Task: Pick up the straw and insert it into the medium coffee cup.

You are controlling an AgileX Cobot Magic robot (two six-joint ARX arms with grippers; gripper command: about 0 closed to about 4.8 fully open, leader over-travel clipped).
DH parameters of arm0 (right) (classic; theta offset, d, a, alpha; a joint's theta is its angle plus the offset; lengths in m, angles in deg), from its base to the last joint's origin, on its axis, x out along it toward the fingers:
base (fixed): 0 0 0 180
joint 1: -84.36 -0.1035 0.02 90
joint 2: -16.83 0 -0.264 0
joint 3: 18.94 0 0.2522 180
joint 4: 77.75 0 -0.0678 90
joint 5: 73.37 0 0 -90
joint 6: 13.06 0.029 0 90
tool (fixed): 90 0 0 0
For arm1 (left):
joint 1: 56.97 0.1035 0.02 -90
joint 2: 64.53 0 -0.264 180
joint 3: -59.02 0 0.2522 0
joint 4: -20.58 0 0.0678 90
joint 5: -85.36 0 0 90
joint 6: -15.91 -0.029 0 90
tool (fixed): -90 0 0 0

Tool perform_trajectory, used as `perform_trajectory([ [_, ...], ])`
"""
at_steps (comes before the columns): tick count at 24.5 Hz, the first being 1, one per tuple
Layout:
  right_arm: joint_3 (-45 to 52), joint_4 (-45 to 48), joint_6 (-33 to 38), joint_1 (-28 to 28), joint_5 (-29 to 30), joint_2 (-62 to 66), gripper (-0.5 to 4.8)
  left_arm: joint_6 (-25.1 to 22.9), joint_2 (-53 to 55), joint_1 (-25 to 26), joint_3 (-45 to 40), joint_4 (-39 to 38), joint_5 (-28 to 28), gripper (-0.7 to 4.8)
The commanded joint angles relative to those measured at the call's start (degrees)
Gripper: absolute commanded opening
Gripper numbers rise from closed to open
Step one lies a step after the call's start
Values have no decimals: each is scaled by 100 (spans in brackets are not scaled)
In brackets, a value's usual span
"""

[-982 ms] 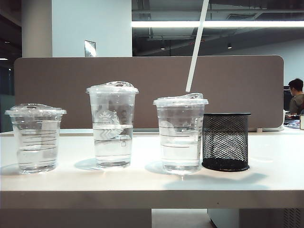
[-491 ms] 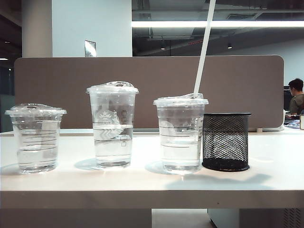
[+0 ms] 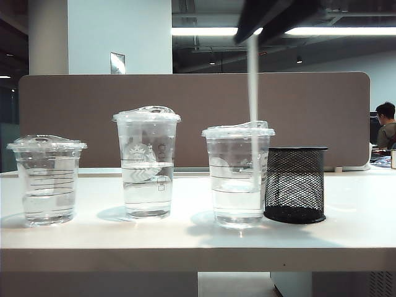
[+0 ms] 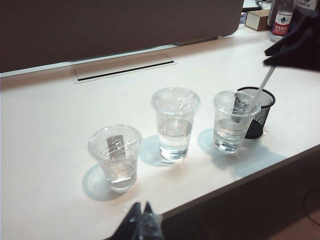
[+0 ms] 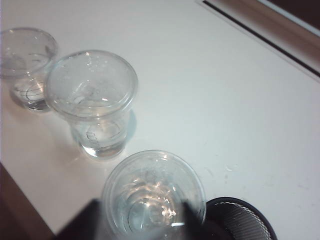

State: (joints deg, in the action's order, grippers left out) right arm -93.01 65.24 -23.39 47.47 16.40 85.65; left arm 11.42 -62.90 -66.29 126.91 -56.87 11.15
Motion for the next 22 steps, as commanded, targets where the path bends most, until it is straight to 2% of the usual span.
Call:
perform_trajectory([
  [1,-26,374,-7,0,17,120,339,-22,15,15,9,74,-15,-3],
  [3,-26,527,-7,0,15,166,381,-22,15,15,9,72,-15,-3],
  [6,-42,890,-4,0,11,44,374,-20,15,15,9,76,-79,-4],
  [7,-74,1126,-4,-11,13,-205,260,42,15,15,7,105,-164,-3],
  [8,-90,1388,-4,-28,37,-586,37,79,15,15,-46,278,-155,-4],
  [9,-92,1563,-2,-28,33,-870,-3,122,15,15,-111,420,-157,-4],
  [13,-90,1891,0,-2,-35,-1969,-4,157,15,15,-621,1263,-20,-4],
  [17,190,1502,0,70,-26,-3320,-4,435,15,15,-1893,2828,455,-4],
  [19,391,1193,0,74,-26,-3781,-4,553,15,15,-2398,3381,483,-4],
  [22,1117,824,103,72,-26,-4765,-4,999,15,13,-3508,4538,487,-4],
])
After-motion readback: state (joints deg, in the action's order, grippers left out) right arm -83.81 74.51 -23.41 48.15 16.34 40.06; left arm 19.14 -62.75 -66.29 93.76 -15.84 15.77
